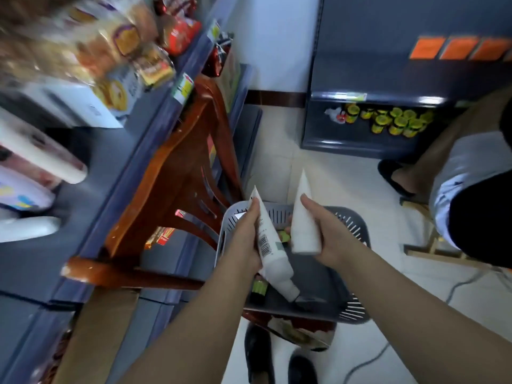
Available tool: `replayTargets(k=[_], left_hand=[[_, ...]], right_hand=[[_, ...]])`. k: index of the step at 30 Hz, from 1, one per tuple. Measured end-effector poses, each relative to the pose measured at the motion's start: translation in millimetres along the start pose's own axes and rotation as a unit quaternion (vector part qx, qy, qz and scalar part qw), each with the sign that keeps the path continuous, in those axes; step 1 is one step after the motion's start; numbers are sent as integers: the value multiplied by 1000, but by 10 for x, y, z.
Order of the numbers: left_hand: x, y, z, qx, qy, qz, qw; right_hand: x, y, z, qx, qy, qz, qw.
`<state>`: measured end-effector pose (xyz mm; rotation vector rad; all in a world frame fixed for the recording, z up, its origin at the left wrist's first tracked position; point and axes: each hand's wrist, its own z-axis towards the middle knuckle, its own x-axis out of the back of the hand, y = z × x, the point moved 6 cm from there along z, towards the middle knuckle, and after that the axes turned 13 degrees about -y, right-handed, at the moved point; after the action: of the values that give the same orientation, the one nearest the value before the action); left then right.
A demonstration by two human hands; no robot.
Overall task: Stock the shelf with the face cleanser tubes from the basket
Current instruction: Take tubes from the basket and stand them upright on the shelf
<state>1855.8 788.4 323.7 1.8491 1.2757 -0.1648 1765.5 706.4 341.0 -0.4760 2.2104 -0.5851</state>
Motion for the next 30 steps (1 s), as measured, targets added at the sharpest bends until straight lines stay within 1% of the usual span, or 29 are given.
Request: replayTargets(k=[2,6,8,11,13,17,19,22,25,28,30], left_hand=[[-132,131,-300,-24,-12,10,1000],[-248,482,-937,-74,20,65,995],[-270,704,-1274,-120,40,69,990],[-230,961,-1748,-171,24,54,984],[-188,1159,-2069,-214,27,68,974],[-192,1485,-2774,-316,44,100,943],[-237,1600,-3148,-366,40,113,923],[-219,1734,-3684,-429,46,131,892],[-219,1827,-4207,-471,34,140,870],[-159,1913,-4788,-514,82,148,841],[-130,1963,-5199,-544,102,153,819]], right_hand=[[-225,-165,-252,22,9,-58,998],[-606,-406,-695,72,1,-131,989],[-805,-481,-885,84,-18,-135,987],[-1156,-548,-1129,108,-68,-120,984],[-1415,-570,-1254,123,-95,-120,981],[-1991,-545,-1435,136,-140,-166,967],[-2293,-538,-1534,152,-177,-175,957],[-2748,-509,-1779,197,-232,-202,931],[-3233,-403,-2095,211,-275,-214,913],[-3707,-315,-2416,230,-304,-213,899],[-4025,-236,-2661,239,-343,-204,886]])
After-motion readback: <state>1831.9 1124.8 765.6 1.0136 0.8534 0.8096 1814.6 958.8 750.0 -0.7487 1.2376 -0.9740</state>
